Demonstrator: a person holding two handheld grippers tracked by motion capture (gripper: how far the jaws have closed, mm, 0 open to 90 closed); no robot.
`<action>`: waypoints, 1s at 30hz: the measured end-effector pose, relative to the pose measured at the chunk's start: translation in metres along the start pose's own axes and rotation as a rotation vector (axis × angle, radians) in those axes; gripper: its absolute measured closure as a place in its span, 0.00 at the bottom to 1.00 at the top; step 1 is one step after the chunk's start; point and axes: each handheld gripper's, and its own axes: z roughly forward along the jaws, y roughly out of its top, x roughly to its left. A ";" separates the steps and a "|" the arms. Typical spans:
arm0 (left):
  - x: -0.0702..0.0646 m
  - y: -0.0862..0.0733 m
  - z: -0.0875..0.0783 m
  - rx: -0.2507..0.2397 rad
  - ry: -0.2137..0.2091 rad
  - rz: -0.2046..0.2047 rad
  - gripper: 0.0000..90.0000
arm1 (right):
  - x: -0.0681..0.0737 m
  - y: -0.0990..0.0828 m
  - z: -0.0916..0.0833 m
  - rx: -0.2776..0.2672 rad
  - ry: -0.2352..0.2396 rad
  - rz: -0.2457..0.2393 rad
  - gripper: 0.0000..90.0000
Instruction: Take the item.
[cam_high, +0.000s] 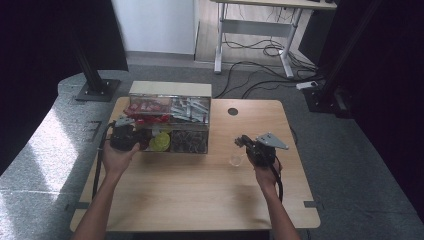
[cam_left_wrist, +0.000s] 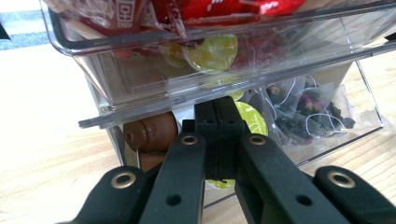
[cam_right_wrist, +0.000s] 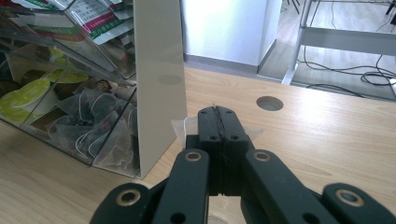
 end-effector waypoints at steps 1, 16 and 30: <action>0.000 0.000 0.000 0.000 0.000 0.000 1.00 | 0.000 0.000 0.001 0.002 0.001 0.000 0.99; -0.001 -0.001 0.002 0.002 -0.004 -0.002 1.00 | 0.003 -0.003 0.002 0.000 -0.023 -0.006 0.71; -0.003 -0.001 0.004 0.002 -0.012 -0.005 1.00 | 0.005 -0.013 -0.007 -0.016 0.007 0.027 0.62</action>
